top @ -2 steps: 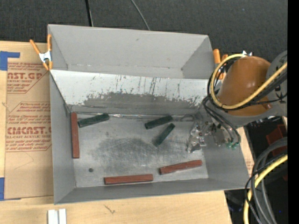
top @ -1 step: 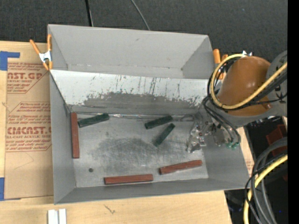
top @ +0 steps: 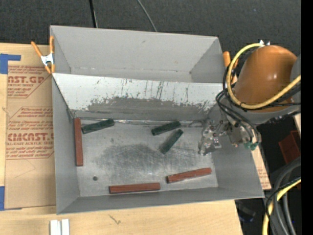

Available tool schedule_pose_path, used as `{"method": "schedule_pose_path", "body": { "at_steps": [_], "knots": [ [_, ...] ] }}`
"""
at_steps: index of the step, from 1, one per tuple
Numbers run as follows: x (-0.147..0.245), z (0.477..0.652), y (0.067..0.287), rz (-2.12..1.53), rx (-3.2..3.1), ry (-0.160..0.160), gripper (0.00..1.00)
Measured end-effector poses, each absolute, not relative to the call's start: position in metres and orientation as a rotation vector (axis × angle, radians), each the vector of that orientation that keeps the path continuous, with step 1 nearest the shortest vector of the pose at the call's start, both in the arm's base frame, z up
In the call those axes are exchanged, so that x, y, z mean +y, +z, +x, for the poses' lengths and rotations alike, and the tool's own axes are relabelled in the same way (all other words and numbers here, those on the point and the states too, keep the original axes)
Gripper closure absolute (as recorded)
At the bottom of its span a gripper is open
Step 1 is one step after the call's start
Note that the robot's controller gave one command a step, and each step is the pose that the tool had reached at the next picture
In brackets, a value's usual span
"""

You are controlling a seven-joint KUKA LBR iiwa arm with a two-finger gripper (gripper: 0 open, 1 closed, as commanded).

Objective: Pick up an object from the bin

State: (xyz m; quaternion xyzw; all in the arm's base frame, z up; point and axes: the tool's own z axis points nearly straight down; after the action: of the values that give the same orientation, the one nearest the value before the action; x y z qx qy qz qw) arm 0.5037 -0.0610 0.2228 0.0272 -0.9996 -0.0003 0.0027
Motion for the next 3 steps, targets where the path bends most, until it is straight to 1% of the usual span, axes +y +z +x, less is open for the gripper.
{"method": "schedule_pose_path", "body": {
  "at_steps": [1,2,3],
  "knots": [
    [-0.0223,0.4945,0.1439,0.453,-3.103,-0.004,0.00],
    [-0.0236,0.4963,0.1464,0.451,-3.109,-0.001,1.00],
    [-0.0235,0.4963,0.1464,0.451,-3.110,-0.001,0.00]
  ]
}}
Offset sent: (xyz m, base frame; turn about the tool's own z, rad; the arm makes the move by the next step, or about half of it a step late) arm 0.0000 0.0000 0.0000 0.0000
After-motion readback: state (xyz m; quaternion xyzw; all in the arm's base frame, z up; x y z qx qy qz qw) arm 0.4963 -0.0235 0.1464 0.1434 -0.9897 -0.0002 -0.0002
